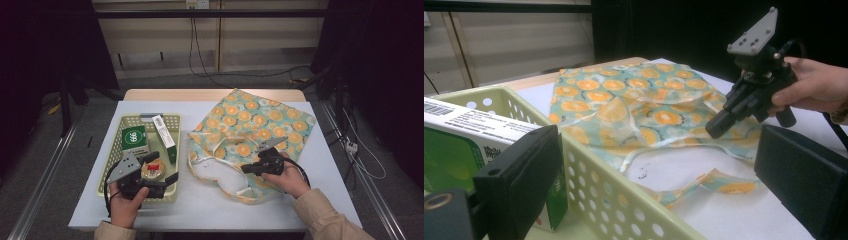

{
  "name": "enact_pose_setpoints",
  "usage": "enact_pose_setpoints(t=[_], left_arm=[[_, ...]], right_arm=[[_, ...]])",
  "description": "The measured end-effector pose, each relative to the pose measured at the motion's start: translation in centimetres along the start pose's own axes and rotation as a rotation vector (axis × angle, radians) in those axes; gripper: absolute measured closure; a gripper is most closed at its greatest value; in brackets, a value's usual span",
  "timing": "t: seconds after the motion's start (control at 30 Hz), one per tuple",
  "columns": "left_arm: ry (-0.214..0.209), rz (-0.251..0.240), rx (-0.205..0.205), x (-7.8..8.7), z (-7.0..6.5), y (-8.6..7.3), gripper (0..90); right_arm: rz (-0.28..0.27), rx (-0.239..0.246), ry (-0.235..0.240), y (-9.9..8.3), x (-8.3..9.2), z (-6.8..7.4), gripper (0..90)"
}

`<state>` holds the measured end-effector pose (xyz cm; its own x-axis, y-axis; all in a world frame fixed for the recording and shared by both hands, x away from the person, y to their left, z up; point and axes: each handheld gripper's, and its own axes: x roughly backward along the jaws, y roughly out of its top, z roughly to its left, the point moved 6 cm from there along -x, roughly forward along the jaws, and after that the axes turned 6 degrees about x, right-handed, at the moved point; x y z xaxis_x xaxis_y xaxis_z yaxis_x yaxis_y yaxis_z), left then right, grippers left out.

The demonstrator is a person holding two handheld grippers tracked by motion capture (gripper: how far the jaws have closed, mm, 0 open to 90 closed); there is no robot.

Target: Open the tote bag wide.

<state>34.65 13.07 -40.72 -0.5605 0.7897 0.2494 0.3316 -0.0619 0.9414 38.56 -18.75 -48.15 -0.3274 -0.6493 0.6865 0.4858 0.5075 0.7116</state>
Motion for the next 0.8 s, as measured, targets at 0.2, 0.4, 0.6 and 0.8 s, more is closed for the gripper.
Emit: enact_pose_setpoints(t=[0.2,0.4,0.6,0.8], left_arm=[[0.000,0.001,-0.001,0.0,0.0,0.0,5.1],[0.003,0.007,-0.008,0.0,0.1,-0.1,5.1],[0.005,0.002,0.001,-0.1,0.1,-0.1,5.1],[0.004,0.006,-0.004,-0.1,0.2,-0.2,5.1]], right_arm=[[-0.070,-0.041,-0.081,1.0,1.5,-2.5,90.0],[-0.115,-0.089,-0.169,1.9,3.3,-5.7,90.0],[-0.122,-0.118,-0.252,2.0,4.2,-8.2,90.0],[-0.097,-0.150,-0.307,1.1,3.8,-10.2,90.0]])
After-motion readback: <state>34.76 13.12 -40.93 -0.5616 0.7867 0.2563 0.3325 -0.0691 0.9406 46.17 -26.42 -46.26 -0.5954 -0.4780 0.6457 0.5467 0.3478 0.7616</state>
